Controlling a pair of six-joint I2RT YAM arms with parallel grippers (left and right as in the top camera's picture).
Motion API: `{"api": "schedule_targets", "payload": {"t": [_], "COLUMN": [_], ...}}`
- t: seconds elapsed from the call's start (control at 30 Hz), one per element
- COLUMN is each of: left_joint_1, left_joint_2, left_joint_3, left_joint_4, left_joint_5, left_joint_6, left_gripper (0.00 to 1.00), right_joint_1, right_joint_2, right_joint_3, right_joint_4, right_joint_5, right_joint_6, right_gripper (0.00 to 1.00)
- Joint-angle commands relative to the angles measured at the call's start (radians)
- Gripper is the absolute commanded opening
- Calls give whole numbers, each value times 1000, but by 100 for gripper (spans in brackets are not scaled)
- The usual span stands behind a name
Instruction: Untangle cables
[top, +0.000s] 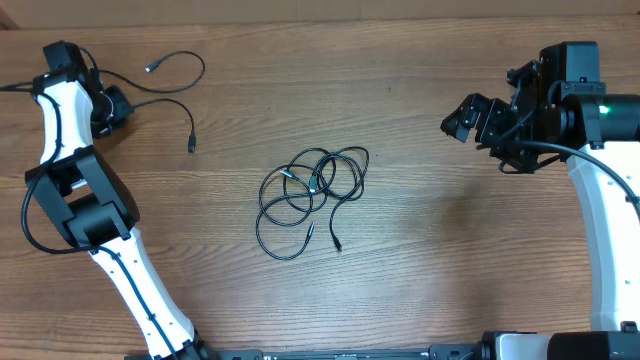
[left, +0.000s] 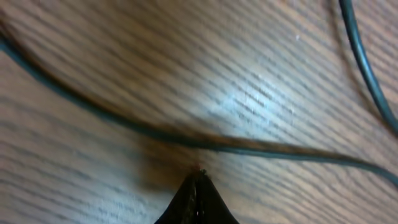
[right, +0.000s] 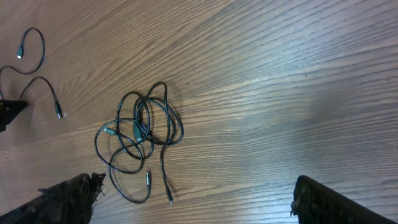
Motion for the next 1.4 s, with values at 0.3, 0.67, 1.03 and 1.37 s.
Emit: {"api": "schedule_targets", "payload": {"t": [0.3, 0.67, 1.03, 1.37], "left_joint_1": [7, 47, 139, 99], "left_joint_2": [28, 77, 64, -27], "left_joint_3": [-111, -169, 85, 431], "left_joint_4": [198, 409, 197, -262], "left_joint_5": [-109, -110, -187, 575], "left_joint_6": [22, 100, 136, 106], "left_gripper": [4, 4, 4, 68], "right_joint_1": [3, 3, 3, 3], "right_joint_2": [5, 5, 5, 5], "right_joint_3": [-3, -3, -3, -3], "right_joint_4": [-35, -108, -117, -104], "right_joint_5": [6, 5, 6, 6], "right_joint_6": [0, 5, 23, 19], "right_gripper": [100, 99, 98, 100]}}
